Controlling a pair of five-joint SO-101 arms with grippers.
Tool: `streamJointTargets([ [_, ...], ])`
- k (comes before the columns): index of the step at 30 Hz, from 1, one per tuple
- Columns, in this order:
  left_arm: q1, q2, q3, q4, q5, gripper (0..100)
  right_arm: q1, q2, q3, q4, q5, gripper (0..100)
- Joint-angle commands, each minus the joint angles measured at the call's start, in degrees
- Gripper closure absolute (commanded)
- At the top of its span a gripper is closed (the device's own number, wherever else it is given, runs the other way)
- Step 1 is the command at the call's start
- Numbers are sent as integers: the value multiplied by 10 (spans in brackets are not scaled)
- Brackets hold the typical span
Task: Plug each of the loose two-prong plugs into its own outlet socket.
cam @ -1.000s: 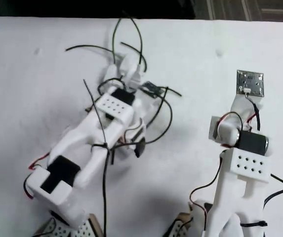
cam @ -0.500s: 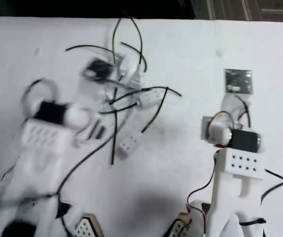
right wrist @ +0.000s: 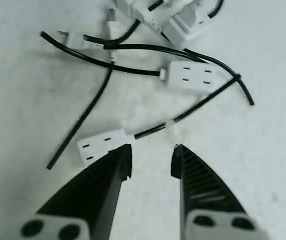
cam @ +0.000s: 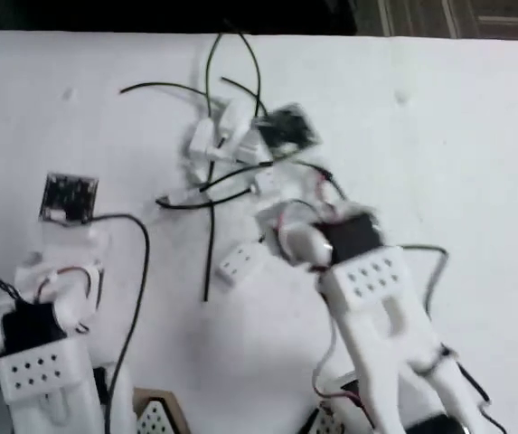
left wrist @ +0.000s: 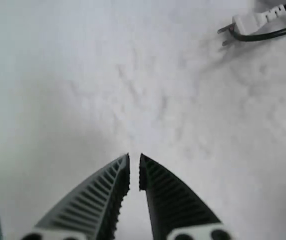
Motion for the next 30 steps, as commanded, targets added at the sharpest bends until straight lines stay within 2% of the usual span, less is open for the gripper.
streamJointTargets([
  [1, -5, -53, 53, -19, -2, 946, -40, 94, -90, -34, -34, 864],
  [7, -3, -114, 117, -16, -3, 943, -62, 264, -172, -109, 10, 861],
  [13, -5, -129, 128, -15, -3, 943, -60, 418, -269, -116, 135, 861],
  [20, -6, -131, 137, -16, -4, 943, -46, 527, -360, -116, 292, 863],
  [30, -6, -131, 145, -17, -4, 943, -7, 645, -476, -116, 367, 874],
])
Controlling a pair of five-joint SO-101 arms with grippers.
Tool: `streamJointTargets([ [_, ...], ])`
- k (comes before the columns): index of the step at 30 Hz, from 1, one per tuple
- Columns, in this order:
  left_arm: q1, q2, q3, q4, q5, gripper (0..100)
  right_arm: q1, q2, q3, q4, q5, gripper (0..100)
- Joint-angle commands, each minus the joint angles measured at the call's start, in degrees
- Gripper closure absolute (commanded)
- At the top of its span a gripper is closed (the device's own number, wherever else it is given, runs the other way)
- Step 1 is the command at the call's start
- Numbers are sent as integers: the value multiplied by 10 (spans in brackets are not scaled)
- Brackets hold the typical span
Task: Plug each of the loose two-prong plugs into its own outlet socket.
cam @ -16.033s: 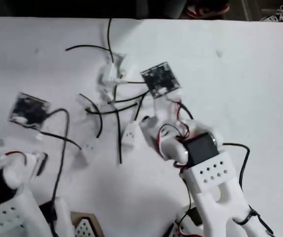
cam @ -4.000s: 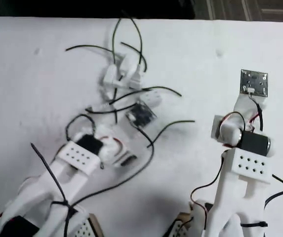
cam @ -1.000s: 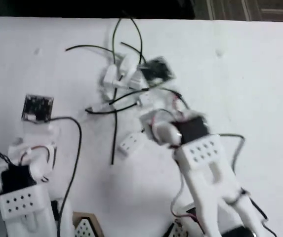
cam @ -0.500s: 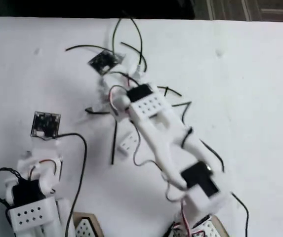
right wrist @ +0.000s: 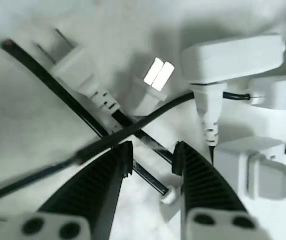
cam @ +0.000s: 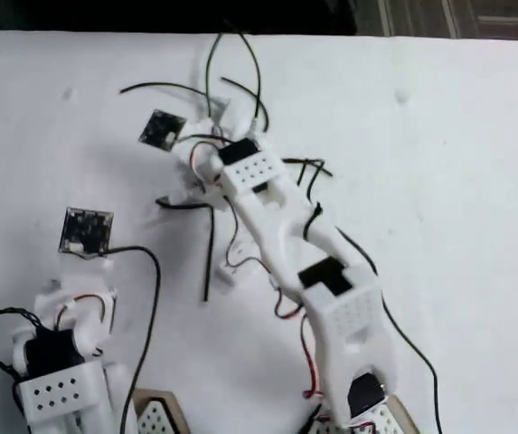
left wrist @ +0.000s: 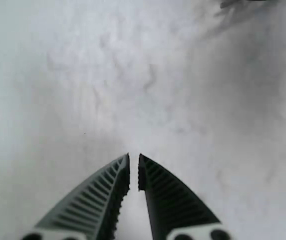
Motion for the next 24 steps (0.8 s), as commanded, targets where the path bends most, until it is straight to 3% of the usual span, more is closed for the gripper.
streamJointTargets([
  [1, -3, -5, -3, -10, -4, 943, 24, 17, -43, -7, 32, 899],
  [3, -3, -5, -3, -10, -4, 943, 27, 26, -45, -6, 42, 983],
  [12, -3, -5, -2, -11, -4, 943, 15, -58, -46, 62, 36, 981],
  [24, -3, -5, -2, -11, -4, 943, 14, -242, -46, 143, -70, 981],
])
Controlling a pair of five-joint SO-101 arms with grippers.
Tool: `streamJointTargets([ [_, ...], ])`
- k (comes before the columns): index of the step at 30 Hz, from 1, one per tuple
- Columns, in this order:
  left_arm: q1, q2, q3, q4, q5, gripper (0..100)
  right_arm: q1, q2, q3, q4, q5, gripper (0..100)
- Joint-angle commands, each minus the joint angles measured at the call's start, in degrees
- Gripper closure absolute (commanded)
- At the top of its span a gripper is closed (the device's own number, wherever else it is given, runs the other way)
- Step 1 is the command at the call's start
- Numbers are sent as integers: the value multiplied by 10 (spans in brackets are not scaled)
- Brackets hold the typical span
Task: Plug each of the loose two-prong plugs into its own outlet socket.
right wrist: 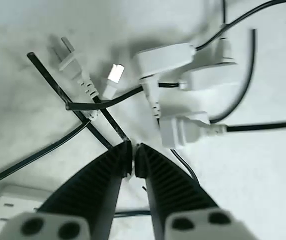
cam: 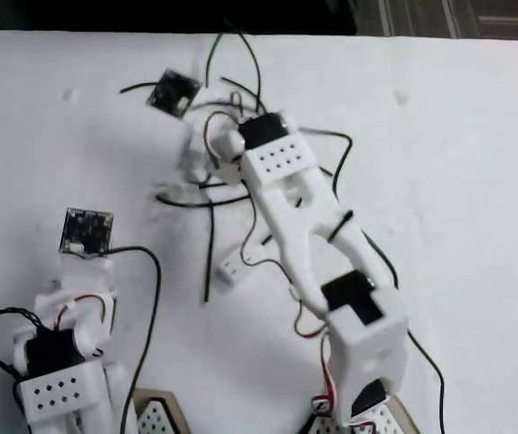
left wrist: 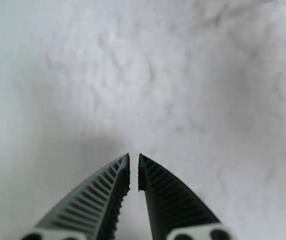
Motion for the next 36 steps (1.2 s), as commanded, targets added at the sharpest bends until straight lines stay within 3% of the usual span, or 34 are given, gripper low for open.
streamJointTargets([
  [1, -3, -5, -3, -11, -4, 943, -5, -76, -20, 41, -33, 981],
  [6, -3, -5, -3, -11, -4, 943, -16, -54, -4, 59, -34, 964],
  [12, -3, -5, -3, -11, -4, 943, -29, 50, -9, 56, -21, 771],
  [24, -3, -5, -2, -11, -4, 943, -3, 269, -196, 41, 11, 817],
  [29, -4, -5, -2, -11, -4, 943, 5, 289, -236, 44, 14, 994],
  [36, -4, -5, -2, -11, -4, 943, 11, 262, -324, 149, 10, 981],
])
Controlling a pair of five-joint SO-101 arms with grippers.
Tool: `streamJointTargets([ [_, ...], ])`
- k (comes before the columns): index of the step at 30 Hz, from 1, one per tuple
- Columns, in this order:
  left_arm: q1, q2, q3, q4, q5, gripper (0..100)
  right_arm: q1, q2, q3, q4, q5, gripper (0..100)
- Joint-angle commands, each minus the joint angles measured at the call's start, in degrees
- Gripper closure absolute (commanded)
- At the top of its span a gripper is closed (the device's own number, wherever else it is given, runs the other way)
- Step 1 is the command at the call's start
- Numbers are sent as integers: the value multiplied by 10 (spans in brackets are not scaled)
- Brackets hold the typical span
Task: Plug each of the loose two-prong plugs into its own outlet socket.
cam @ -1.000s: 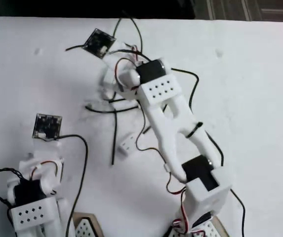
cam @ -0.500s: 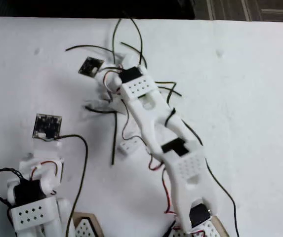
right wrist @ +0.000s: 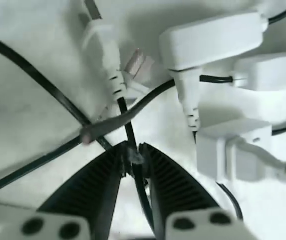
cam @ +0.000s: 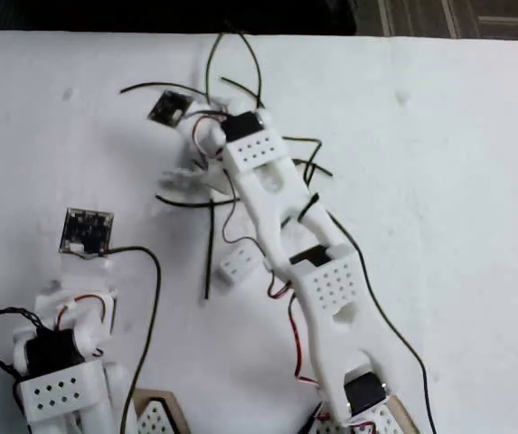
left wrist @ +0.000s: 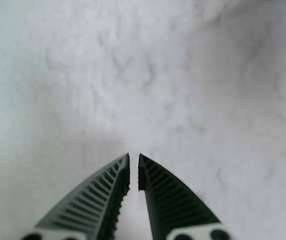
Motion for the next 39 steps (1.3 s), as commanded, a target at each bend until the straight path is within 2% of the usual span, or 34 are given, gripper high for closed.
streamJointTargets([
  [1, -4, -5, -2, -11, -4, 943, 13, -44, -66, 60, -1, 981],
  [6, -4, -5, 3, -12, -4, 943, 24, -95, -126, 175, -26, 981],
  [10, -4, -5, 3, -12, -4, 943, 68, -165, -105, 181, -48, 981],
  [18, -4, -5, 3, -12, -4, 943, 185, -356, 76, 180, -48, 981],
  [26, -4, -5, 4, -12, -4, 943, 350, -524, 260, 180, -47, 981],
  [32, -4, -5, 4, -12, -4, 943, 462, -581, 370, 180, -53, 981],
  [39, -4, -5, 4, -12, -4, 943, 520, -589, 458, 180, -53, 980],
])
